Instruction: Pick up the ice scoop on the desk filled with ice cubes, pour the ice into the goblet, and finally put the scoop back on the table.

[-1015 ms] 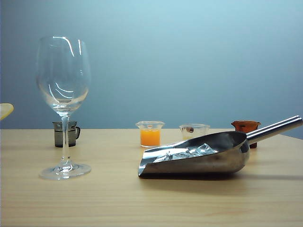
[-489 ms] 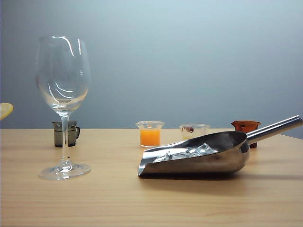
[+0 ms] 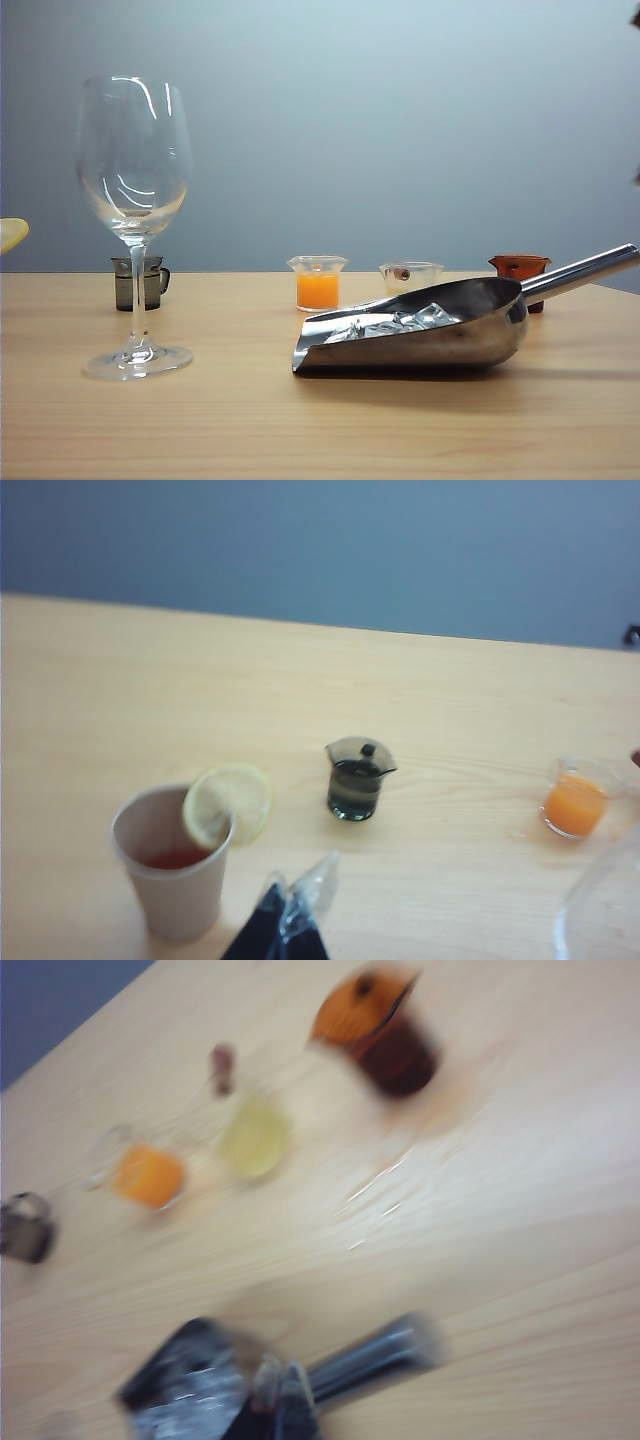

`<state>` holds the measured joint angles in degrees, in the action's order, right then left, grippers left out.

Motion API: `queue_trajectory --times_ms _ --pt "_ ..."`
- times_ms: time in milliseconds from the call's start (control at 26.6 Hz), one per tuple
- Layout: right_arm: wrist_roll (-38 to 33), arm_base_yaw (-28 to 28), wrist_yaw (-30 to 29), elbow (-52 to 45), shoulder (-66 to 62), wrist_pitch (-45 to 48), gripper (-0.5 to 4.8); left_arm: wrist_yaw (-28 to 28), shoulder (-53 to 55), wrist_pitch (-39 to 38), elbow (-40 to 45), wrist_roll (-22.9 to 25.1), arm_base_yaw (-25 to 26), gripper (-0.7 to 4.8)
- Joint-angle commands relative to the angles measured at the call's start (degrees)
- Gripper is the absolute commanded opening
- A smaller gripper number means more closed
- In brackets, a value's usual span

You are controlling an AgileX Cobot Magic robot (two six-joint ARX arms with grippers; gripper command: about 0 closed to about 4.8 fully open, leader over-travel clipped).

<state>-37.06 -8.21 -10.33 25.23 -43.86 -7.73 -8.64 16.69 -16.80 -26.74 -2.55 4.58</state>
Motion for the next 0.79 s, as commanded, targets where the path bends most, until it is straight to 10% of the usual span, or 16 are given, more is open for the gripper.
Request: queue_trajectory --times_ms 38,526,790 --pt "-10.54 -4.52 1.55 -0.52 -2.27 8.55 -0.04 -3.93 3.1 -0.26 -3.89 3.19 -4.28 -0.06" --pt "-22.93 -10.21 6.23 -7.69 -2.21 12.68 -0.04 4.04 5.07 -7.8 -5.57 4.31 -24.35 -0.06" --pt "-24.11 -10.21 7.61 -9.64 -0.83 13.77 -0.05 3.91 5.11 -7.98 -5.57 4.26 -25.88 -0.06"
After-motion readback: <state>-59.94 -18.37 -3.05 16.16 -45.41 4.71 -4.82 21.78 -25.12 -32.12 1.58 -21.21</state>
